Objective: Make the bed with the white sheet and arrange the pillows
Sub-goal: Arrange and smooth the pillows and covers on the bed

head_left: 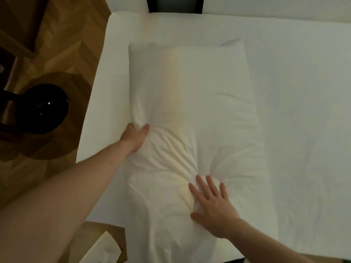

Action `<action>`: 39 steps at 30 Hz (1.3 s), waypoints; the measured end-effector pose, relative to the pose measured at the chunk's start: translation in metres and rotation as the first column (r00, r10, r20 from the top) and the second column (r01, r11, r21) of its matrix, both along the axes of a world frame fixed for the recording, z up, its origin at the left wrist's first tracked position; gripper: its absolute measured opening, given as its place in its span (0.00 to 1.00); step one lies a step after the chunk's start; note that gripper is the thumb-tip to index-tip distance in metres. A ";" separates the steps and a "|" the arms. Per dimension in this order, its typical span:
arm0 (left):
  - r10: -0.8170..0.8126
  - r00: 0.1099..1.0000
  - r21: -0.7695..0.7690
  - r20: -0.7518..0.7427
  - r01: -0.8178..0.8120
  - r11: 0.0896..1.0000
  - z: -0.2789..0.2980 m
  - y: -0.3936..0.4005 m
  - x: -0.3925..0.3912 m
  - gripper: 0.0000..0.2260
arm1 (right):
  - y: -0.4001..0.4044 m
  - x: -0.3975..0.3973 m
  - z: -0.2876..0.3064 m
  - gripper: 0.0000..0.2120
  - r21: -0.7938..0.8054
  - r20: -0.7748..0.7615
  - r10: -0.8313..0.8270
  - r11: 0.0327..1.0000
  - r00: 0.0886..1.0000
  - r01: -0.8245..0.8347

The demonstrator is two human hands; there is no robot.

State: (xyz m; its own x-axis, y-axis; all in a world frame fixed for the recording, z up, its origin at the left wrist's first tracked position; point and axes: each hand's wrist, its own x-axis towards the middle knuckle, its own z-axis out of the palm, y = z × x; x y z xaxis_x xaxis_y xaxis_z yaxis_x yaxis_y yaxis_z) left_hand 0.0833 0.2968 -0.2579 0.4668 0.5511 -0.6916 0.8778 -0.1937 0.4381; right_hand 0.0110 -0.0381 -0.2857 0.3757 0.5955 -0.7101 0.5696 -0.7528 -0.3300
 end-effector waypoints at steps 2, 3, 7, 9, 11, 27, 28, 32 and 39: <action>-0.201 0.940 -0.011 -0.276 0.206 0.979 -0.011 0.010 0.020 0.43 | 0.005 0.009 0.002 0.41 -0.014 -0.036 -0.012 1.000 0.999 0.011; -0.219 0.930 0.022 -0.295 0.236 0.972 -0.010 0.013 0.037 0.47 | 0.010 0.017 0.005 0.40 0.006 -0.037 -0.039 0.999 0.999 0.039; -0.141 0.990 0.456 0.019 0.117 0.882 0.022 0.013 0.105 0.39 | 0.038 0.071 0.020 0.39 0.263 0.189 -0.252 0.944 0.949 0.198; -0.365 0.925 0.585 0.106 0.238 0.775 0.029 0.008 0.127 0.36 | 0.052 0.105 0.023 0.43 0.335 0.230 -0.403 0.887 0.886 0.317; -0.593 0.805 0.566 0.029 0.475 0.674 0.026 -0.003 0.142 0.40 | 0.060 0.131 0.017 0.46 0.312 0.218 -0.486 0.856 0.846 0.411; -0.679 0.629 0.314 -0.379 0.778 0.545 -0.100 0.008 0.172 0.55 | 0.047 0.076 -0.096 0.43 0.211 0.305 -0.268 0.955 0.914 0.210; -0.694 0.621 0.285 -0.363 0.783 0.552 -0.103 0.007 0.174 0.57 | 0.045 0.072 -0.099 0.43 0.191 0.295 -0.267 0.957 0.918 0.217; -0.728 0.667 0.207 -0.156 0.743 0.637 -0.087 0.019 0.180 0.63 | 0.044 0.071 -0.097 0.46 0.088 0.275 -0.222 0.975 0.935 0.206; -0.289 0.942 0.291 0.170 0.232 0.928 -0.060 0.006 0.014 0.64 | 0.037 0.047 -0.057 0.48 0.045 0.103 -0.194 0.981 0.976 0.190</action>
